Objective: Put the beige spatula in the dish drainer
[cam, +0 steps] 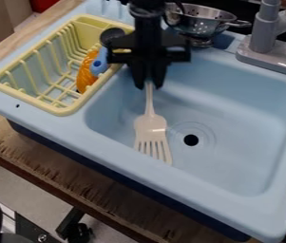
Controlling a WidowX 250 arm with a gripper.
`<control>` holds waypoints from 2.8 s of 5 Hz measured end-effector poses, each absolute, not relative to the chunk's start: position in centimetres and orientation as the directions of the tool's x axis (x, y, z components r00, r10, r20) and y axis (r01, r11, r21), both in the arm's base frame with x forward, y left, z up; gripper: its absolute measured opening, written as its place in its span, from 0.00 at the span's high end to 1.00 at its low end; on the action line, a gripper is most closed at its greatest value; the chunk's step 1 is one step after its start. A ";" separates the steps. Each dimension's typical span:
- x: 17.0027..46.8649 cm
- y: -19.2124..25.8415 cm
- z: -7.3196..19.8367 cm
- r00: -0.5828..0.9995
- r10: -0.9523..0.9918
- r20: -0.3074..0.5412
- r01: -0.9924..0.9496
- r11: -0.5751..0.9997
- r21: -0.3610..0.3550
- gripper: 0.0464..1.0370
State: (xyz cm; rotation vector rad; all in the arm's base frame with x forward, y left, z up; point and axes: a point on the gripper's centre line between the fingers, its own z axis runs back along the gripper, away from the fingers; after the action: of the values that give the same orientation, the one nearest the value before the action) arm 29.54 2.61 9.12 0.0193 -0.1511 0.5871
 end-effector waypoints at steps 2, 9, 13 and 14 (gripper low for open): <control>29.0 2.0 11.8 0.666 0.745 0.039 -0.739 0.666 -0.100 0.81; 27.3 -4.2 9.1 -0.308 0.934 -0.179 -0.925 -0.338 -0.173 0.81; 27.6 -4.5 5.4 -0.249 0.958 -0.145 -0.941 -0.275 -0.196 0.51; 27.8 -4.2 5.7 -0.175 0.976 -0.131 -0.960 -0.199 -0.197 0.20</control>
State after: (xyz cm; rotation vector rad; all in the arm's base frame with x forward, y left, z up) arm 27.82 -4.22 5.69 -0.2608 -0.0789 1.7523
